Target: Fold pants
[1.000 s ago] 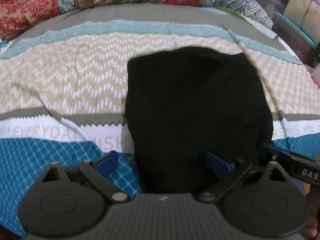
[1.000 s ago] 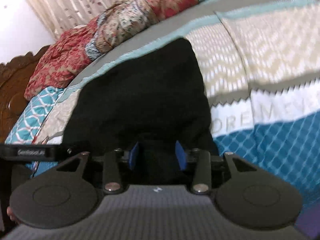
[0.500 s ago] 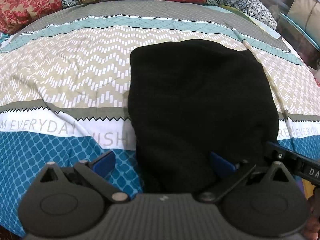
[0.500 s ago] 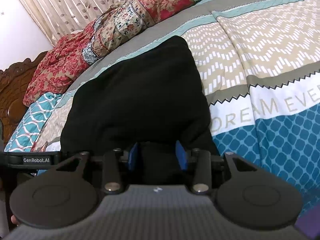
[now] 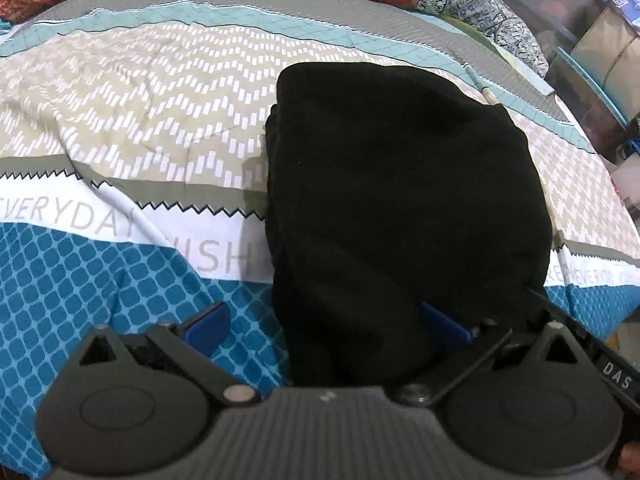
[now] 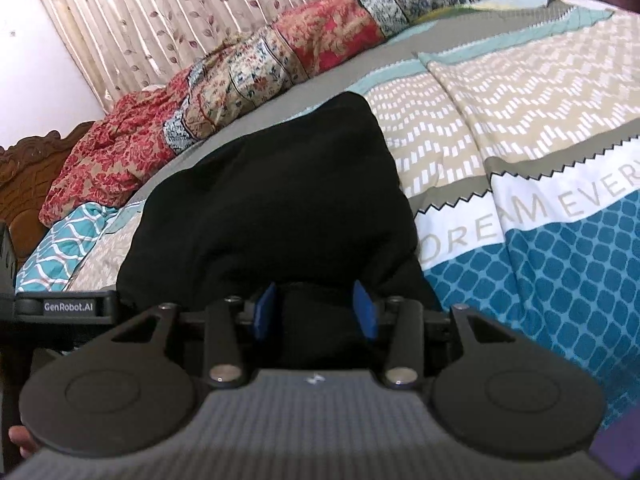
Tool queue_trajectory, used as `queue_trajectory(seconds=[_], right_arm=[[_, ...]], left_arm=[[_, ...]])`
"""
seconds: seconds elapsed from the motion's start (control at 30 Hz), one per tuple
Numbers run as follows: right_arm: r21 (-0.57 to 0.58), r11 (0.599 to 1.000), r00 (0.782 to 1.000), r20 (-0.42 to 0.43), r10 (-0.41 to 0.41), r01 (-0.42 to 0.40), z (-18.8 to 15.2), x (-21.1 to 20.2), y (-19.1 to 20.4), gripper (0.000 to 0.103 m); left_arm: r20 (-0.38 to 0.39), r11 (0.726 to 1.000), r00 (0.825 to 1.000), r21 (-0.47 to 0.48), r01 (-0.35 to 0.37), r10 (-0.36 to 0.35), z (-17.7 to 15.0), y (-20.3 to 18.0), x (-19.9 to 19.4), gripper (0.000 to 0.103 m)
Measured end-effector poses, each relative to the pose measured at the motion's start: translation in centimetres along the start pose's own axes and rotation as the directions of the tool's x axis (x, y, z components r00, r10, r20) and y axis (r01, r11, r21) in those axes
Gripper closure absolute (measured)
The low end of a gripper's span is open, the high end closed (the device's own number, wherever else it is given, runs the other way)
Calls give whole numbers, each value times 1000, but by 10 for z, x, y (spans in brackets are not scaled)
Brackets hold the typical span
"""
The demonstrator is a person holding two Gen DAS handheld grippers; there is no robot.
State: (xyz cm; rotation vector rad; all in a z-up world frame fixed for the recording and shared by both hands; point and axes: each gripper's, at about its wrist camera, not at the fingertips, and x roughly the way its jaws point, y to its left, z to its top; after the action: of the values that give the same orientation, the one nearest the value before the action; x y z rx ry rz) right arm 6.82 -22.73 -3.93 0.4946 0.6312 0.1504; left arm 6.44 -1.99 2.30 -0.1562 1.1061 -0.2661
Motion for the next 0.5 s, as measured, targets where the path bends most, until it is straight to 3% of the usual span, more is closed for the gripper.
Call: queue_trajectory(seconds=[0.5], right_arm=[[30, 1000, 1000, 15, 3, -3, -2, 3, -1, 56]], left_arm=[[26, 999, 999, -7, 36, -36, -8, 3, -3, 0]])
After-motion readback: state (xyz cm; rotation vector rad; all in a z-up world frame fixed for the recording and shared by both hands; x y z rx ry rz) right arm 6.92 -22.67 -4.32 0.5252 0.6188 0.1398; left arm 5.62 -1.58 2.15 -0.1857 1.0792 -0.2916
